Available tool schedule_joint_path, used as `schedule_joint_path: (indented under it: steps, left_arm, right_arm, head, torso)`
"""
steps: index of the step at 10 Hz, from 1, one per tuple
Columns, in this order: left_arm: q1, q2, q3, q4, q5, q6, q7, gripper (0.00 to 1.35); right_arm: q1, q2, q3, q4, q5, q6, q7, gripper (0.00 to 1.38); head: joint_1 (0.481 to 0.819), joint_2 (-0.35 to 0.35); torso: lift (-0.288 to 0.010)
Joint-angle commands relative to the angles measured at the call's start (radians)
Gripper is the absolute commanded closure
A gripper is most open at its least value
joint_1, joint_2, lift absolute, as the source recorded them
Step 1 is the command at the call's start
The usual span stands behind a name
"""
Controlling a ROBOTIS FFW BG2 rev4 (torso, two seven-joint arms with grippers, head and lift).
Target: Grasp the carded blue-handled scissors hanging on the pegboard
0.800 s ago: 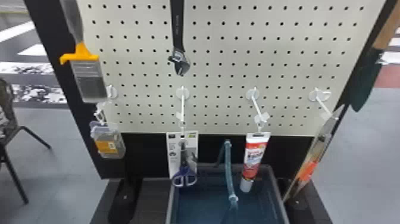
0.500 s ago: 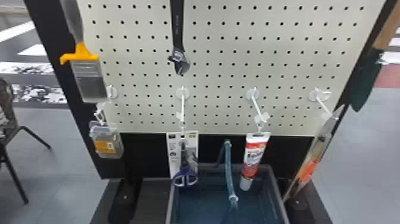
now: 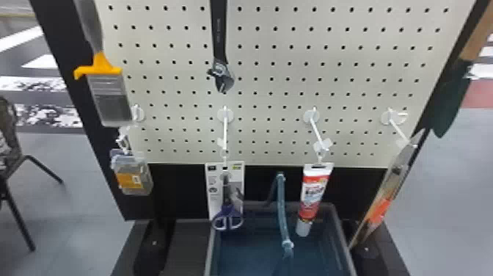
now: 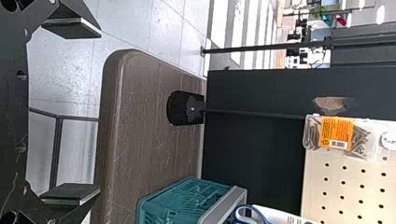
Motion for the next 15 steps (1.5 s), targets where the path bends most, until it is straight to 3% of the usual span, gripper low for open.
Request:
schedule_joint_path:
  steps: [1, 3, 5, 7, 15]
  left_arm:
    - [-0.013, -0.002, 0.001, 0.000, 0.004, 0.000, 0.000, 0.14]
    - [-0.036, 0.023, -0.005, -0.003, 0.029, 0.006, -0.002, 0.14]
    - [-0.069, 0.069, -0.031, -0.005, 0.064, 0.022, -0.002, 0.14]
    - [-0.120, 0.100, -0.045, -0.013, 0.092, 0.065, -0.041, 0.14]
    - [-0.346, 0.100, -0.022, -0.020, 0.038, 0.212, -0.221, 0.14]
  right_arm:
    - [0.002, 0.003, 0.000, 0.000, 0.001, 0.003, 0.000, 0.26]
    - [0.002, 0.008, 0.000, 0.005, 0.003, 0.005, 0.005, 0.26]
    - [0.002, 0.009, 0.000, 0.005, 0.004, 0.008, 0.008, 0.26]
    - [0.002, 0.009, 0.000, 0.008, 0.004, 0.011, 0.011, 0.26]
    - [-0.011, 0.025, 0.000, 0.022, 0.014, 0.025, 0.034, 0.26]
  head:
    - [0.549, 0.000]
    - [0.549, 0.000]
    - [0.549, 0.000]
    - [0.549, 0.000]
    - [0.549, 0.000]
  torso:
    - [-0.100]
    - [-0.100]
    - [-0.100]
    - [-0.100]
    - [-0.100]
